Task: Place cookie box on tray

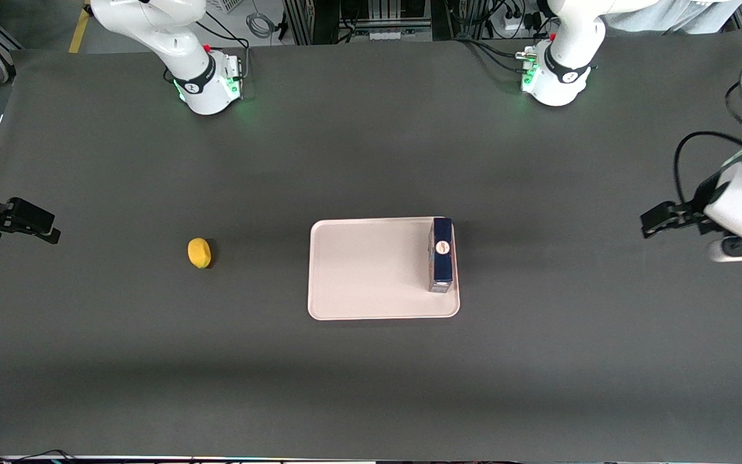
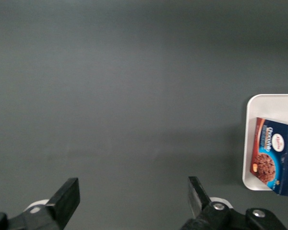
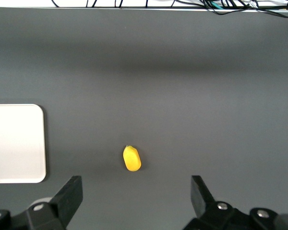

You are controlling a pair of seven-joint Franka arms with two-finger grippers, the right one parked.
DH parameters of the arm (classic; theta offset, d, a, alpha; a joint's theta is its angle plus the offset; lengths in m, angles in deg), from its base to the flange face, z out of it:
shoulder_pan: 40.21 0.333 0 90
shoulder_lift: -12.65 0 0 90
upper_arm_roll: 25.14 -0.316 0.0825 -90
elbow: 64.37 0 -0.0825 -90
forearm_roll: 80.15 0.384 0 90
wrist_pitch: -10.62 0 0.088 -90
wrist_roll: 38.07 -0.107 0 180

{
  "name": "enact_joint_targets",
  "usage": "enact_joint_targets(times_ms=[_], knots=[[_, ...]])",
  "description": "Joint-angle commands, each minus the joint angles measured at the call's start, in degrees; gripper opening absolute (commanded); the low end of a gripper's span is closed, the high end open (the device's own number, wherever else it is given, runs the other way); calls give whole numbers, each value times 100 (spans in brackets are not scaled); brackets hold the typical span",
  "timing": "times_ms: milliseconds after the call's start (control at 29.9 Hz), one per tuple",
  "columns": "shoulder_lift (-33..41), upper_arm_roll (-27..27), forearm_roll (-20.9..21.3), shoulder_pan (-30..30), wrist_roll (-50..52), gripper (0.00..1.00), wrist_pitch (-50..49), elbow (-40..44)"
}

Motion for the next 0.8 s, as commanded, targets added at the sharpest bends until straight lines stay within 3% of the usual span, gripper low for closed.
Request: enact_joint_targets(times_ms=[0,267,769], knots=[[483,-82,-84,6,-168,100,-289,-271],[808,-74,-66,-21,-221,100,-246,-710],[791,-74,-84,-12,-230,100,-263,-675]])
